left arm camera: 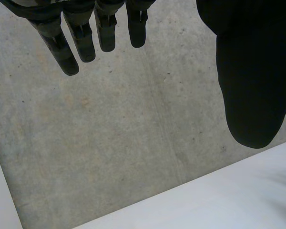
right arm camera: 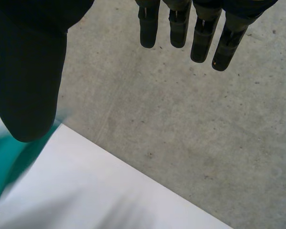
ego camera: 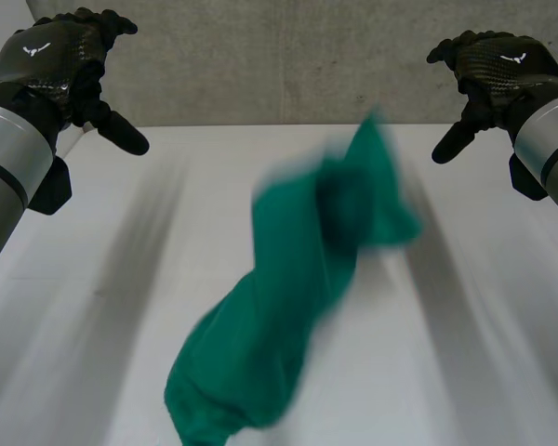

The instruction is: Fold the towel.

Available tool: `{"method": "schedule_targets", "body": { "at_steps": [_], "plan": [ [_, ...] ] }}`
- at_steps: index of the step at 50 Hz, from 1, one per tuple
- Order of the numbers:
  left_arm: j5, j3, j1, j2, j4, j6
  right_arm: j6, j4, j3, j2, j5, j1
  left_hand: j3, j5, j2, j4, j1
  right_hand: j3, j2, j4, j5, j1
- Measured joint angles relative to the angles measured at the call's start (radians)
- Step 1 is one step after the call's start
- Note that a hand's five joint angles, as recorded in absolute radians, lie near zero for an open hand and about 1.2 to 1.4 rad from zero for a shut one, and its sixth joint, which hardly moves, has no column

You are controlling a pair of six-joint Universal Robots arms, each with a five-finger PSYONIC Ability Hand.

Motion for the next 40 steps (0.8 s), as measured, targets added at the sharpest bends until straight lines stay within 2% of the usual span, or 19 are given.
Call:
{"method": "schedule_targets", "body": {
  "at_steps": [13,21,25,33,40],
  "plan": [
    [0.002,-0.007,0.001,0.004,0.001,0.005,-0.022,0.004,0.011,-0.015,-0.072,0.0,0.0,0.0,0.0,0.0,0.0,0.0,0.0,0.0,0.0,0.0],
    [0.022,-0.012,0.002,-0.016,-0.002,0.022,-0.155,0.044,0.02,-0.009,-0.135,0.0,0.0,0.0,0.0,0.0,0.0,0.0,0.0,0.0,0.0,0.0],
    [0.089,-0.032,0.0,-0.064,-0.008,0.105,-0.345,0.134,0.049,-0.004,-0.173,0.009,0.0,0.0,0.0,0.0,0.0,0.0,0.0,0.0,0.0,0.0],
    [0.204,-0.104,-0.022,-0.138,-0.014,0.287,-0.563,0.206,0.132,0.01,-0.237,0.077,0.0,0.0,0.0,0.0,0.0,0.0,0.0,0.0,0.0,0.0],
    [0.264,-0.217,-0.114,-0.231,-0.043,0.465,-0.709,0.215,0.296,0.039,-0.356,0.139,0.0,0.0,0.001,0.0,0.001,0.0,0.0,0.0,0.0,0.0]
  ]
}}
